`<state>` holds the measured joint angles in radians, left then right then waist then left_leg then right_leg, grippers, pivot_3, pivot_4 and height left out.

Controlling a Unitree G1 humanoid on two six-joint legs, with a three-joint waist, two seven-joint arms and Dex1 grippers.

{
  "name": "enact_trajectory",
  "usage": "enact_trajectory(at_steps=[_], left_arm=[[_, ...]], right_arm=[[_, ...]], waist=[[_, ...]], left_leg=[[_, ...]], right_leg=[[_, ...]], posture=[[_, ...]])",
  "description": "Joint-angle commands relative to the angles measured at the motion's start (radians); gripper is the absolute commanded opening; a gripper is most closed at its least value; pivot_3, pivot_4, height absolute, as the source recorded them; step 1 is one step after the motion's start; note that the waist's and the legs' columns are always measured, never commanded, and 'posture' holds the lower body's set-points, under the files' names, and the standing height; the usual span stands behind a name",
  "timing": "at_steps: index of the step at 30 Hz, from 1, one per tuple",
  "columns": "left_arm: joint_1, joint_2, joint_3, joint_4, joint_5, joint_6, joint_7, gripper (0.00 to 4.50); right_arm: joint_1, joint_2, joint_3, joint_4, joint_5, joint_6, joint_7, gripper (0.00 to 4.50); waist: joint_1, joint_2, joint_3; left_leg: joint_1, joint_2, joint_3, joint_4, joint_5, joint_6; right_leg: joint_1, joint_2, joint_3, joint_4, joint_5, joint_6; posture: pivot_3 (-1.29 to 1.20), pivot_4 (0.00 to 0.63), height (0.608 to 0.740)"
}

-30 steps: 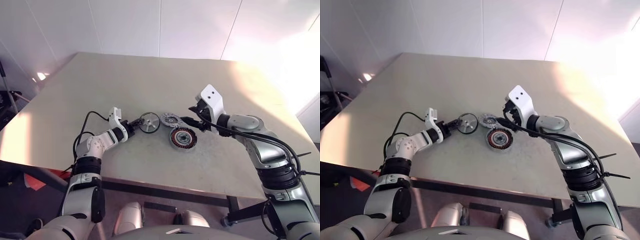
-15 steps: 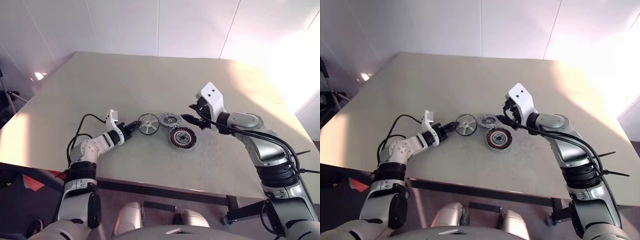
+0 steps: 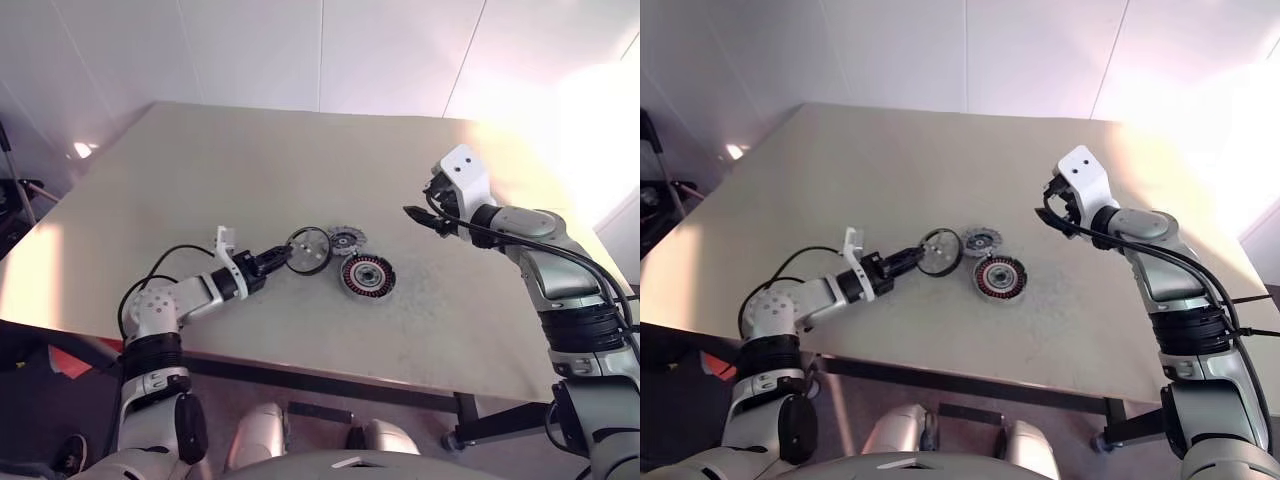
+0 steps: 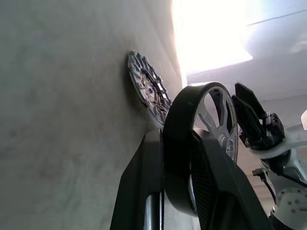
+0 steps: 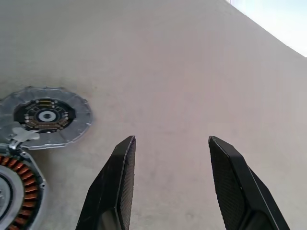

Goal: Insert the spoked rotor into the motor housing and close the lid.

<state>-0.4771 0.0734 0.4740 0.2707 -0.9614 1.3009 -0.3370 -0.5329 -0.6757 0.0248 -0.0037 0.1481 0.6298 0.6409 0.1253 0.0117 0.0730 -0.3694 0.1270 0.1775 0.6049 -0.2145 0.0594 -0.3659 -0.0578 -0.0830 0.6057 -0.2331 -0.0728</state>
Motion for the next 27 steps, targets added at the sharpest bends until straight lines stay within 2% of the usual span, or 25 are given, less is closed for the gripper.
enact_trajectory(at_steps=[1,11,17,27], left_arm=[[-0.071,-0.025,-0.022,0.01,-0.022,0.018,0.02,0.44],[-0.148,-0.023,-0.148,0.121,0.049,0.021,-0.044,0.44],[-0.155,-0.005,-0.179,0.151,0.069,0.03,-0.073,0.44],[-0.182,-0.03,-0.208,0.211,0.111,0.014,-0.091,0.44]], right_arm=[[-0.027,-0.016,-0.043,0.0,-0.017,-0.026,-0.029,2.69],[0.036,-0.015,-0.116,-0.087,-0.001,0.014,-0.08,2.69],[0.066,-0.008,-0.135,-0.127,0.006,0.026,-0.093,2.69],[0.064,-0.012,-0.139,-0.134,0.017,0.028,-0.101,2.69]], waist=[[-0.001,0.0,0.0],[0.0,0.0,0.0],[0.0,0.0,0.0],[0.001,0.001,0.0]], left_leg=[[0.0,0.0,0.0,0.0,0.0,0.0],[-0.002,0.0,0.0,0.0,0.001,0.005],[-0.002,0.0,0.0,0.0,0.001,0.004],[-0.002,0.0,0.0,0.0,0.001,0.004]], right_leg=[[0.0,0.0,0.0,0.0,0.0,0.0],[-0.002,0.0,0.0,0.0,0.0,0.001],[-0.002,0.0,0.0,0.0,0.0,0.001],[-0.002,0.0,0.0,0.0,0.0,0.001]], posture=[[0.0,0.0,0.74],[0.0,0.0,0.74],[0.0,0.0,0.74],[0.0,0.0,0.74]])
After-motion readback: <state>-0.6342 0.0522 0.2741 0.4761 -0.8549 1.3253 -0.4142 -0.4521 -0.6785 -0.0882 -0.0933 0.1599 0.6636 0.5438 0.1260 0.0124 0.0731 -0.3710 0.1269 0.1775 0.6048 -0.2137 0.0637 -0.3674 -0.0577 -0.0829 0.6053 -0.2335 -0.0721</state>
